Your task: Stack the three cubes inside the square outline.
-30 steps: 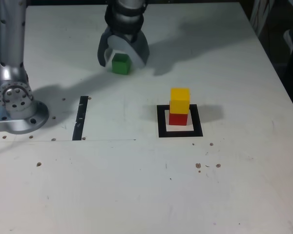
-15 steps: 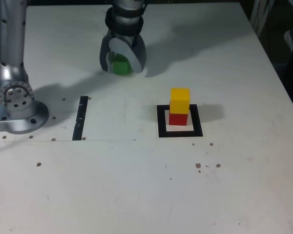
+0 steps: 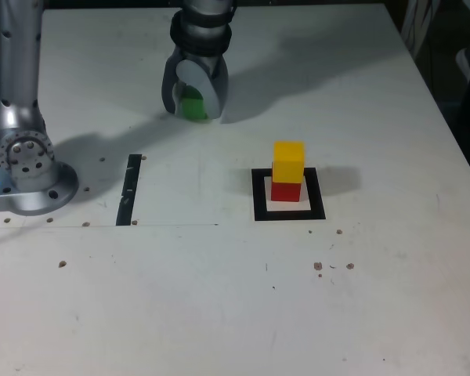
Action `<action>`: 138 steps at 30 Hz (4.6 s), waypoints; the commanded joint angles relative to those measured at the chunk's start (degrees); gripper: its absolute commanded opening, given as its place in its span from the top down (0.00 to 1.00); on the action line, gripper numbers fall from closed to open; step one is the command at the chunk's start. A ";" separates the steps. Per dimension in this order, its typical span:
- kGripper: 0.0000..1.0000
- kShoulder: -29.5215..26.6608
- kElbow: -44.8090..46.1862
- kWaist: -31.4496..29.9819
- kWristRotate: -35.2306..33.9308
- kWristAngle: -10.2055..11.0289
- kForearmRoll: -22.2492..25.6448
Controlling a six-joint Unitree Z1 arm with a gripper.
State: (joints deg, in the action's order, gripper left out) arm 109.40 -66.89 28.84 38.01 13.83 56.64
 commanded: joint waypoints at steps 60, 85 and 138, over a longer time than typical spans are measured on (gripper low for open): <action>0.81 5.20 -39.49 -41.12 -42.07 -6.14 34.73; 0.81 11.73 -43.56 -43.28 -42.06 -6.84 34.99; 0.01 17.91 -51.85 -41.22 -33.44 -1.56 34.72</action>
State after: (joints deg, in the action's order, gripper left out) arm 130.06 -119.29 -12.80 4.50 11.89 90.65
